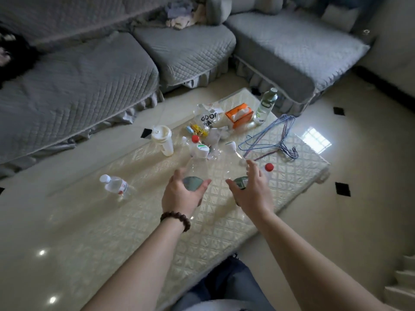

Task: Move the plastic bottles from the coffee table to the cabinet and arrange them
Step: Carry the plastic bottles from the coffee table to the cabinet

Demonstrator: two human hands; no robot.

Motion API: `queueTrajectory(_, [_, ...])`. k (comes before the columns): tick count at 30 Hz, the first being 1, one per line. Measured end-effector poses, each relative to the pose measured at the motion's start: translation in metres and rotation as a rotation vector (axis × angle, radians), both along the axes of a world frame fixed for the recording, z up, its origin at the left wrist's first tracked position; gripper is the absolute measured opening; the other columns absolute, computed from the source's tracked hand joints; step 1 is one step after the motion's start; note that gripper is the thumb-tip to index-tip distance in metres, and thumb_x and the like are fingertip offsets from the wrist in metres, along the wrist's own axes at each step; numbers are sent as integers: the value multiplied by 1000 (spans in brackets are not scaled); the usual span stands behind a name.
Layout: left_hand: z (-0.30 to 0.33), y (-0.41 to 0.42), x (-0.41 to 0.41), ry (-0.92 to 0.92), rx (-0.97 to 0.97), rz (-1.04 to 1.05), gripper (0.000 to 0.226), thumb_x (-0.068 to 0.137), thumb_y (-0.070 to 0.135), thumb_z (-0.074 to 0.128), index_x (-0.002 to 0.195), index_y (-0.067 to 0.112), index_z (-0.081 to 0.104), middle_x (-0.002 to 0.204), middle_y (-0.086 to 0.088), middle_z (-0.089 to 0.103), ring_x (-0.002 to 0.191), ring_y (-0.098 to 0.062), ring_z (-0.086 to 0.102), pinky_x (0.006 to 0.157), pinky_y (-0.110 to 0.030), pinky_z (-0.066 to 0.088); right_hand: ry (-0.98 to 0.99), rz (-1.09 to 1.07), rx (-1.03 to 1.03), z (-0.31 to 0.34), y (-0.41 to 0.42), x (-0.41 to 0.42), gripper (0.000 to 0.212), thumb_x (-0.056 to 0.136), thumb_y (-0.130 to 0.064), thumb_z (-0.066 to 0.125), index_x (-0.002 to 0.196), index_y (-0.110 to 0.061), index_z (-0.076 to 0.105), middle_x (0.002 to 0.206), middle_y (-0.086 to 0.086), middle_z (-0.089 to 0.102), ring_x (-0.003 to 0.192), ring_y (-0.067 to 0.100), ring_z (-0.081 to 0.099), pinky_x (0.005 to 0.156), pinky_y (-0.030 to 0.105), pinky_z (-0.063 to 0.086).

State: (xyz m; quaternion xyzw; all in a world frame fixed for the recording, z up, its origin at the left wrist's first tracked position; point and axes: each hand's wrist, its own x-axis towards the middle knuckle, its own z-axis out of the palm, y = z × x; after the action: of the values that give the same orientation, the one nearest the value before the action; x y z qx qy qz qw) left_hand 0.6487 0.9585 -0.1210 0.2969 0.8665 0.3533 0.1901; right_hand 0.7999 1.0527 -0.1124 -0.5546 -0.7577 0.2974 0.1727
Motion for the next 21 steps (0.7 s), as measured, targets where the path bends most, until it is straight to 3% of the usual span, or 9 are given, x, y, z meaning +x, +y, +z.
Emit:
queueTrajectory(5, [1, 21, 56, -75, 12, -150, 71, 62, 70, 67, 113, 25, 48, 108, 1, 63, 96, -19, 59, 81, -33, 50, 26, -209, 38, 6, -9, 71, 74, 78, -44, 69, 138, -20, 34, 130, 3, 51, 111, 20, 53, 80, 28, 43])
queueTrajectory(8, [3, 36, 102, -103, 1, -290, 71, 64, 67, 69, 117, 23, 49, 113, -2, 62, 101, -22, 59, 83, -32, 49, 51, -358, 65, 10, -19, 122, 75, 79, -42, 69, 139, -14, 35, 132, 7, 52, 116, 23, 53, 90, 31, 44])
queueTrajectory(13, [10, 53, 186, -92, 13, -533, 62, 66, 62, 71, 109, 21, 52, 106, -4, 64, 95, -23, 61, 76, -30, 48, 53, -597, 95, 16, -43, 210, 71, 78, -41, 70, 135, -14, 39, 127, 10, 56, 108, 27, 56, 84, 32, 44])
queueTrajectory(17, [18, 64, 259, -141, -16, -667, 62, 67, 59, 72, 113, 23, 52, 98, 1, 62, 89, -20, 60, 76, -29, 47, 42, -767, 108, 21, -61, 281, 72, 78, -43, 70, 136, -14, 38, 127, 13, 55, 108, 30, 57, 82, 32, 44])
queueTrajectory(21, [19, 76, 333, -128, 3, -818, 61, 64, 67, 68, 107, 28, 51, 98, 3, 64, 87, -18, 61, 76, -31, 50, 72, -924, 119, 21, -71, 354, 73, 76, -43, 71, 135, -17, 38, 128, 13, 55, 113, 30, 55, 89, 36, 46])
